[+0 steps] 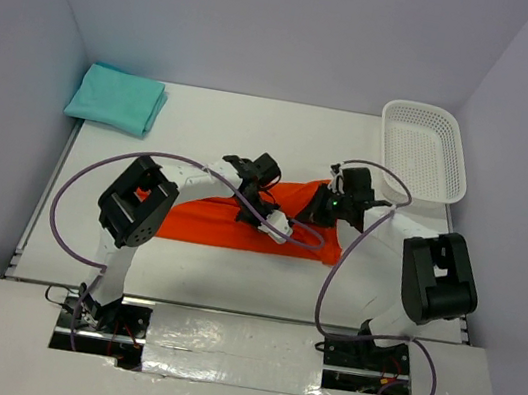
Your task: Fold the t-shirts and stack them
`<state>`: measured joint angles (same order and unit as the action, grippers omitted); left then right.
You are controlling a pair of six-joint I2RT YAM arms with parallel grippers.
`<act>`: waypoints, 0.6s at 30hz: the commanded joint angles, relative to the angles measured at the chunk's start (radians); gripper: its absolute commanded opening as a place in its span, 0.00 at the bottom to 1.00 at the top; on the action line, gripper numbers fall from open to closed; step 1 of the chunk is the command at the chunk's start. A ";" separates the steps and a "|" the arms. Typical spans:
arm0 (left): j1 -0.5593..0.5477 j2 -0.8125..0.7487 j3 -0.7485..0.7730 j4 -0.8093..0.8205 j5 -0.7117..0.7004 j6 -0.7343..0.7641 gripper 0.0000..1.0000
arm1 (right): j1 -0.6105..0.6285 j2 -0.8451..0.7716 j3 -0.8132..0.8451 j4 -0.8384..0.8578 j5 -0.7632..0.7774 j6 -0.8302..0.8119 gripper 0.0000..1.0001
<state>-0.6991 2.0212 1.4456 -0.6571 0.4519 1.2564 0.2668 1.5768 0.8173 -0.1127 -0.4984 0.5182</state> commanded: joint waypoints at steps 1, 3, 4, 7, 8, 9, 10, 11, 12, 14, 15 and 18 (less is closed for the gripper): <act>-0.005 -0.027 -0.004 -0.006 0.014 0.003 0.00 | 0.003 0.029 -0.041 0.085 -0.025 0.039 0.08; 0.003 -0.022 0.012 -0.006 0.028 -0.018 0.00 | 0.005 0.023 -0.096 0.108 -0.041 0.049 0.06; 0.007 -0.021 0.015 0.002 0.037 -0.028 0.00 | 0.005 0.017 -0.113 0.110 -0.046 0.055 0.03; 0.012 -0.004 0.033 0.002 0.036 -0.046 0.01 | 0.005 0.018 -0.147 0.087 -0.019 0.031 0.00; 0.015 -0.004 0.033 0.001 0.031 -0.049 0.01 | 0.006 0.020 -0.164 0.079 -0.012 0.026 0.00; 0.016 -0.006 0.032 0.004 0.031 -0.054 0.03 | 0.005 0.025 -0.170 0.082 -0.008 0.025 0.00; 0.019 -0.007 0.030 0.007 0.033 -0.054 0.04 | 0.006 0.028 -0.176 0.085 -0.006 0.026 0.00; 0.023 -0.009 0.032 0.004 0.027 -0.054 0.06 | 0.008 0.031 -0.178 0.078 0.006 0.025 0.00; 0.024 -0.009 0.035 0.002 0.022 -0.057 0.10 | 0.008 0.026 -0.182 0.073 0.023 0.022 0.00; 0.029 -0.016 0.042 0.005 0.008 -0.083 0.24 | 0.006 -0.010 -0.188 0.053 0.093 0.008 0.00; 0.032 -0.021 0.050 -0.002 0.008 -0.084 0.28 | 0.005 -0.027 -0.188 0.042 0.124 -0.003 0.00; 0.046 -0.050 0.078 -0.019 0.002 -0.124 0.40 | 0.000 -0.080 -0.158 -0.002 0.188 -0.033 0.02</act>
<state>-0.6720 2.0212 1.4719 -0.6548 0.4442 1.1770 0.2707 1.5486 0.6468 -0.0647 -0.4400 0.5407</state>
